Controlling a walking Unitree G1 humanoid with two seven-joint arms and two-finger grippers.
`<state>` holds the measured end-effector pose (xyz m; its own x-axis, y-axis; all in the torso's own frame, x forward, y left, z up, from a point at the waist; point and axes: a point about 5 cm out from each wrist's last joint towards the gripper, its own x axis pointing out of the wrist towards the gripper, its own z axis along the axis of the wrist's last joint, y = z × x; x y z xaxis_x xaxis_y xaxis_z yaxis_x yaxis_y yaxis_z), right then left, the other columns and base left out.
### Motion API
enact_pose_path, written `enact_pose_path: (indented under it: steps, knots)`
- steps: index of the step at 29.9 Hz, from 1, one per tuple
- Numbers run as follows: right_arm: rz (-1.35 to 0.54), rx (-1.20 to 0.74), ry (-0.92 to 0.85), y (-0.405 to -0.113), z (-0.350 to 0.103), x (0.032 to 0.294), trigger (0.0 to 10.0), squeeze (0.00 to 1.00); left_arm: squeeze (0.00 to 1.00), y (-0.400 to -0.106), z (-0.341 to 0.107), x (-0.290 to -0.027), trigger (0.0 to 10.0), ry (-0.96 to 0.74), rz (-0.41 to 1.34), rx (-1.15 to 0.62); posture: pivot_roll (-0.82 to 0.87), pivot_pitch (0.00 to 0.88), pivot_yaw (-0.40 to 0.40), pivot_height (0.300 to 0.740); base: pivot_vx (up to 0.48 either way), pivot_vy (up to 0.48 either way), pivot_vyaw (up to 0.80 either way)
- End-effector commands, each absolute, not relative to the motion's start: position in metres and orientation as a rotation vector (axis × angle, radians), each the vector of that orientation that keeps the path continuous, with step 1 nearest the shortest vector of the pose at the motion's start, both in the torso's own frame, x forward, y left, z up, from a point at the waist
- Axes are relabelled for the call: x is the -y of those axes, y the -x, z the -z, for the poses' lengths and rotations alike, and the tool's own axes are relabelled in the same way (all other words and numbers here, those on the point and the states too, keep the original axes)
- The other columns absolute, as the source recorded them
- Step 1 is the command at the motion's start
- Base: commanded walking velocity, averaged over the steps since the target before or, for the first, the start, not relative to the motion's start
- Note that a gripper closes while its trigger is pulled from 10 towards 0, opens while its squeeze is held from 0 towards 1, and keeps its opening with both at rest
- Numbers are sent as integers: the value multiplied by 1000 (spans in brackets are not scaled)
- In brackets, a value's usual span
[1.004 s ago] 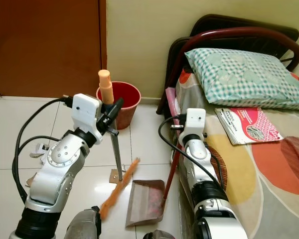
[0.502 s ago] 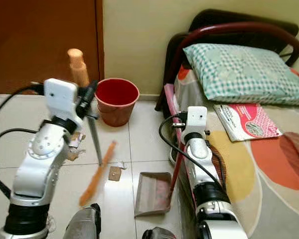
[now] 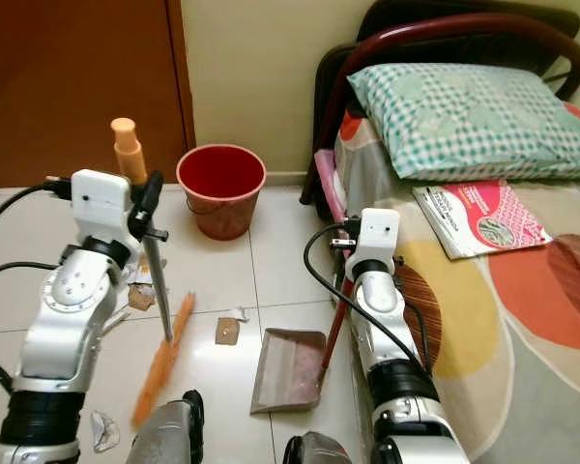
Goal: Sweep floor
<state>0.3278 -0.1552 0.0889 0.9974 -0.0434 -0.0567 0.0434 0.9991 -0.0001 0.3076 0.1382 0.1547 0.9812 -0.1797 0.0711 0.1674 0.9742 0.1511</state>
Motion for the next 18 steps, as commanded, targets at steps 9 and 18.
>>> enact_pose_path:
  steps: [9,18]
  knots:
    - [125,-47,-13,-322,-87,165,10000,0,0,-321,-159,-79,10000,-185,399,169,26,114,-92,740,0,0,0]
    - [222,-43,47,-325,-92,176,10000,0,0,-299,-128,-44,10000,-214,811,70,17,116,-83,740,0,0,0]
